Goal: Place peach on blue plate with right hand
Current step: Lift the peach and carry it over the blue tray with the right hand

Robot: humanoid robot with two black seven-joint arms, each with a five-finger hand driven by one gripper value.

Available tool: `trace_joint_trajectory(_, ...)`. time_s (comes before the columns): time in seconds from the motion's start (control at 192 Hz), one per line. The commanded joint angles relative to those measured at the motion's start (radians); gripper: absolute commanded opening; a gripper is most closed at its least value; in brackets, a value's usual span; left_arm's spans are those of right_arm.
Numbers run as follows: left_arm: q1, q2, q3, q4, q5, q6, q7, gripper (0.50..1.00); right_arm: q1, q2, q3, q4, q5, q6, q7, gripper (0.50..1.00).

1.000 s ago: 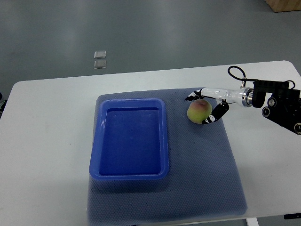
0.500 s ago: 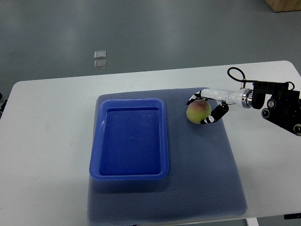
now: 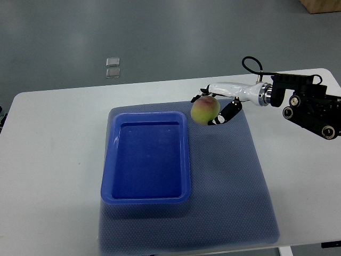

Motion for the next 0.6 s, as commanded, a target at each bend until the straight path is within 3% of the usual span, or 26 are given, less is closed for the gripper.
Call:
trace_joint_trajectory(0.0,0.0,0.0,0.0,0.0,0.0,0.0,0.0,1.0,0.023,0.078,-0.003,0.002,-0.002,0.004,-0.003,0.721)
trace_joint_trajectory(0.302,0.0,0.0,0.0,0.0,0.0,0.0,0.0,1.0,-0.023,0.271,-0.017,0.004,-0.015,-0.002,-0.006,0.756)
trace_joint_trajectory(0.594,0.0,0.0,0.0,0.0,0.0,0.0,0.0,1.0,-0.067,0.282,-0.028,-0.001,-0.065,-0.011,-0.006,0.789)
